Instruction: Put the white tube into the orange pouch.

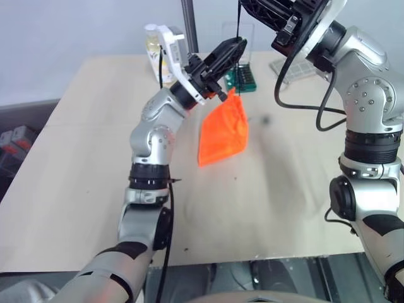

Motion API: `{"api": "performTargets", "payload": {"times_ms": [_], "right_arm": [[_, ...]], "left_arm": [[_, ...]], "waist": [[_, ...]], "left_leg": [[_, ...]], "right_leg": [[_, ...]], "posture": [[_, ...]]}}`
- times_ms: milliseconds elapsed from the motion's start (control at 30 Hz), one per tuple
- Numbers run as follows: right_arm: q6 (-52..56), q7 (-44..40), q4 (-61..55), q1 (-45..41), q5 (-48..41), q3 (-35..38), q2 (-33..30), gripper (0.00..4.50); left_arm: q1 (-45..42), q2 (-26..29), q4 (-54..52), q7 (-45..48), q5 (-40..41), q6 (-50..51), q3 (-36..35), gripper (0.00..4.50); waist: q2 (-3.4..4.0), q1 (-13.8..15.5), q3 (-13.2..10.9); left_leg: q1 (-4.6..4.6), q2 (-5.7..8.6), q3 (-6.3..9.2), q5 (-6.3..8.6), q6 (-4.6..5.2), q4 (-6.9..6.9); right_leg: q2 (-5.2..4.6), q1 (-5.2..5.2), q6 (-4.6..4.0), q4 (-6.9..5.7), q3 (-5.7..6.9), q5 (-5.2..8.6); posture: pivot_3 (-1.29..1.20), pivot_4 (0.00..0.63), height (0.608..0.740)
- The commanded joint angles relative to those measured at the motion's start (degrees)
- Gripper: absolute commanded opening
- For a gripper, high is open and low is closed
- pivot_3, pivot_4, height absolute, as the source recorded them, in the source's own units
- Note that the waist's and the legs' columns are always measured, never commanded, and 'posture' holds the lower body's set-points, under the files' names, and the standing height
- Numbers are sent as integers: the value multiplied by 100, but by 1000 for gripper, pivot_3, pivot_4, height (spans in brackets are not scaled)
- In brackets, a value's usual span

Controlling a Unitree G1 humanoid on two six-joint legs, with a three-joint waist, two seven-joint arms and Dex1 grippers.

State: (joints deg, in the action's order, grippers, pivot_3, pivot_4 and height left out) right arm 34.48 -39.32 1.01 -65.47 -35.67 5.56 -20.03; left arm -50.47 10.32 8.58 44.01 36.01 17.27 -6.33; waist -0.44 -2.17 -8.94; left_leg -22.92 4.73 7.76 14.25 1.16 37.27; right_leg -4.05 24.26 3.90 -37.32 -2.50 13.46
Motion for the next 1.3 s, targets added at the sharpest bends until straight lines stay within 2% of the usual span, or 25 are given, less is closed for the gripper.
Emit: {"api": "performTargets", "payload": {"times_ms": [33, 200, 467, 700, 767, 800, 833, 933, 1000, 1133, 1300], "right_arm": [[-483, 248, 99, -615, 61, 397, -68, 0], [-964, 496, 553, -1186, 174, 752, -238, 0], [-1276, 983, 905, -1619, 41, 1303, -457, 0], [-1271, 1083, 908, -1488, 33, 1324, -589, 0], [-1204, 979, 771, -1320, 72, 1224, -662, 537], [-1122, 940, 695, -1230, 48, 1192, -686, 895], [-1059, 897, 614, -1126, 35, 1155, -715, 1179], [-552, 699, 288, -767, -187, 1026, -852, 2641], [-135, 542, -44, -410, -393, 944, -974, 3439], [694, 211, -871, 1032, -750, 860, -1427, 3439], [788, -464, -1400, 3047, -628, 842, -2079, 3439]], "left_arm": [[198, 116, -207, 131, 0, 220, 117, 197], [449, 387, -413, 227, 89, 597, 92, 197], [1567, 1051, -897, 646, -209, 923, 518, 197], [1953, 1049, -677, 620, -378, 559, 493, 197], [1976, 1028, -657, 544, -565, 415, 526, 197], [1998, 1026, -661, 562, -614, 382, 541, 1259], [2040, 1055, -687, 594, -665, 375, 573, 1462], [2168, 1141, -739, 522, -758, 454, 555, 2923], [2341, 1271, -888, 540, -759, 519, 508, 3710], [3004, 1814, -1348, 492, -753, 707, 221, 3710], [4108, 2495, -1887, 500, -602, 943, -425, 3710]], "waist": [[0, -4, 0], [0, -6, -1], [0, -18, -1], [4, 25, 2], [3, 29, 2], [2, 26, 3], [1, 21, 3], [1, 13, 3], [1, 14, 4], [-10, 3, 12], [-3, 39, 6]], "left_leg": [[0, 0, -1, 0, 0, 1], [-2, 0, -5, 0, 0, 0], [-2, -1, -23, 0, 0, -4], [-3, 0, -28, 0, 0, -8], [-5, 0, -30, 0, 0, -6], [-4, -1, -37, 0, 1, -4], [-1, -1, -39, 0, 1, -2], [5, -1, -43, 1, 2, 3], [5, -1, -40, 1, 2, 3], [3, -6, -31, 1, 2, -9], [-5, -5, -46, 6, 10, -7]], "right_leg": [[0, 2, 0, -3, -2, 0], [0, 13, 0, -13, -4, 0], [-3, 22, 0, -20, -15, 0], [-3, 36, -1, -36, -19, 0], [-5, 34, 0, -33, -17, 0], [-5, 33, -1, -33, -21, 0], [-7, 31, 0, -37, -22, 0], [-8, 29, -1, -52, -27, 0], [-8, 32, -1, -56, -26, 0], [-9, 33, -2, -43, -20, 0], [-17, 37, -1, -26, -27, 1]], "posture": [[0, 150, 740], [0, 150, 740], [0, 150, 740], [0, 150, 740], [0, 150, 740], [0, 150, 740], [0, 150, 740], [0, 150, 740], [0, 150, 740], [0, 150, 740], [0, 150, 740]]}}
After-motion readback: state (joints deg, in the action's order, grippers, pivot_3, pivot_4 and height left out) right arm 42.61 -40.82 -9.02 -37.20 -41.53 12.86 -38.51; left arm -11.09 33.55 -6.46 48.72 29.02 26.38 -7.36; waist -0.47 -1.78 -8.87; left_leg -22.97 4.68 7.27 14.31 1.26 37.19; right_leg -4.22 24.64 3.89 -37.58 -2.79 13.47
